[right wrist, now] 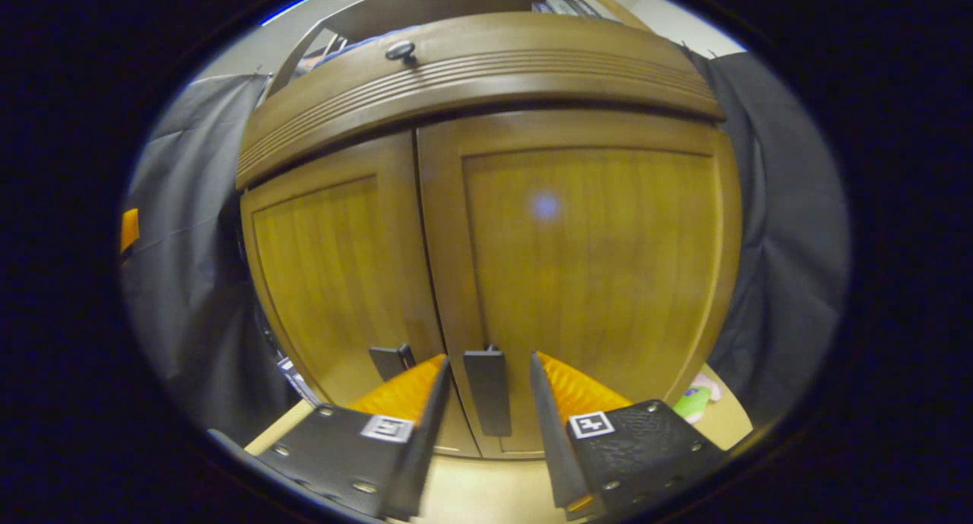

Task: Open the right door of the double-door shoe cabinet with the right hand, and open the left door with the left hand.

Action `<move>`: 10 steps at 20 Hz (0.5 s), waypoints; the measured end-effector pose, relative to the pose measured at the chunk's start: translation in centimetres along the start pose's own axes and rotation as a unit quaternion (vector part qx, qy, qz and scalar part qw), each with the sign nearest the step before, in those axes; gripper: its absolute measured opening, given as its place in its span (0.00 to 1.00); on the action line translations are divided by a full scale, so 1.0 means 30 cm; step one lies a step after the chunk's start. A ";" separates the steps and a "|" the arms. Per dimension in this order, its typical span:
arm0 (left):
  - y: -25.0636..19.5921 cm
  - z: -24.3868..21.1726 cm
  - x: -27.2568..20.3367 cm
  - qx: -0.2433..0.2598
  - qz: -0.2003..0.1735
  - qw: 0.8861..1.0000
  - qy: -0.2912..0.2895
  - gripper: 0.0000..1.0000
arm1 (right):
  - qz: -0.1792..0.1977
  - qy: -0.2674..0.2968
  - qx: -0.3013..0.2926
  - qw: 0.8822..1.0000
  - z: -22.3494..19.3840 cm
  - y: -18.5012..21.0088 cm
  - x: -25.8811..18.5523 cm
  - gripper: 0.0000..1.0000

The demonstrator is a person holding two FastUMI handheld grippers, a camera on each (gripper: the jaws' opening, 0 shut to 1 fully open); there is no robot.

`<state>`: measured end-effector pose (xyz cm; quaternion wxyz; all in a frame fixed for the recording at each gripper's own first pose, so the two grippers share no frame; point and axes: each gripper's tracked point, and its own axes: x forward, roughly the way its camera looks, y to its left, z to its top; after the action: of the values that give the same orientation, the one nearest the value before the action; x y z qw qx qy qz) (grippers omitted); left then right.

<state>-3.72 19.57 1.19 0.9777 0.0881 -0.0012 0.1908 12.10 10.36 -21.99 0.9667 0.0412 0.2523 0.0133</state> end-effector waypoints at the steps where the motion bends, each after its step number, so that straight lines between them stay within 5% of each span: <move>1: 0.014 -0.003 0.000 0.002 0.003 1.000 0.001 0.95 | -0.002 0.005 0.002 1.000 -0.022 0.003 0.007 0.51; 2: 0.027 -0.004 0.003 0.004 0.006 1.000 0.001 0.95 | 0.003 0.010 0.007 1.000 -0.029 0.011 0.019 0.39; 8: 0.058 -0.030 0.018 0.001 0.012 1.000 0.010 0.95 | -0.009 0.030 0.015 0.999 -0.063 0.024 0.099 0.45; 10: 0.061 -0.040 0.024 0.000 0.012 1.000 0.014 0.92 | -0.023 0.028 0.006 0.999 -0.056 0.020 0.087 0.29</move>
<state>-3.78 21.69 0.36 0.9753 0.0855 0.0111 0.2035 13.56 11.20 -24.68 0.9591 0.0402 0.2800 -0.0095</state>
